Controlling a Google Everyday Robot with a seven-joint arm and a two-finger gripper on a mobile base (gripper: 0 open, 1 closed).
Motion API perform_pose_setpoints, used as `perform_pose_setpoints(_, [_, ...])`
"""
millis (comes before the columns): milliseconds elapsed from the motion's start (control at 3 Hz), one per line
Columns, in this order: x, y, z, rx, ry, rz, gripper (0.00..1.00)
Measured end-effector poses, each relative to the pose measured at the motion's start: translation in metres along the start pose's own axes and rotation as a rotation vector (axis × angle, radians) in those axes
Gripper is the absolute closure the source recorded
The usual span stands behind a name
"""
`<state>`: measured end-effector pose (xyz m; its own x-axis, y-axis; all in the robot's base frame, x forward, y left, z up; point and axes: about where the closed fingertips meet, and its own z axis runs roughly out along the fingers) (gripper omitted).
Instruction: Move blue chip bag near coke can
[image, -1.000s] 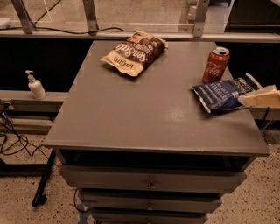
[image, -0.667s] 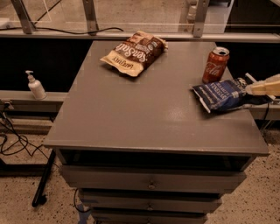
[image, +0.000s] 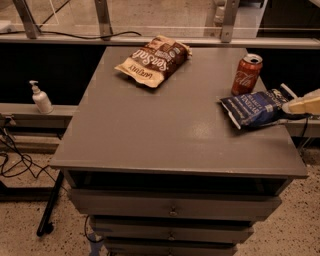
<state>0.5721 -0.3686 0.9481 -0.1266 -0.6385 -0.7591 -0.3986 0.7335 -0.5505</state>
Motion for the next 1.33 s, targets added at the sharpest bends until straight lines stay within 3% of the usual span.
perform_pose_setpoints(333, [-0.006, -0.002, 0.001, -0.044, -0.026, -0.105, 0.0])
perform_pose_setpoints(1000, [-0.082, -0.061, 0.002, 0.052, -0.215, -0.496, 0.0])
perform_pose_setpoints(1333, [-0.131, -0.085, -0.014, 0.137, -0.309, -0.679, 0.0])
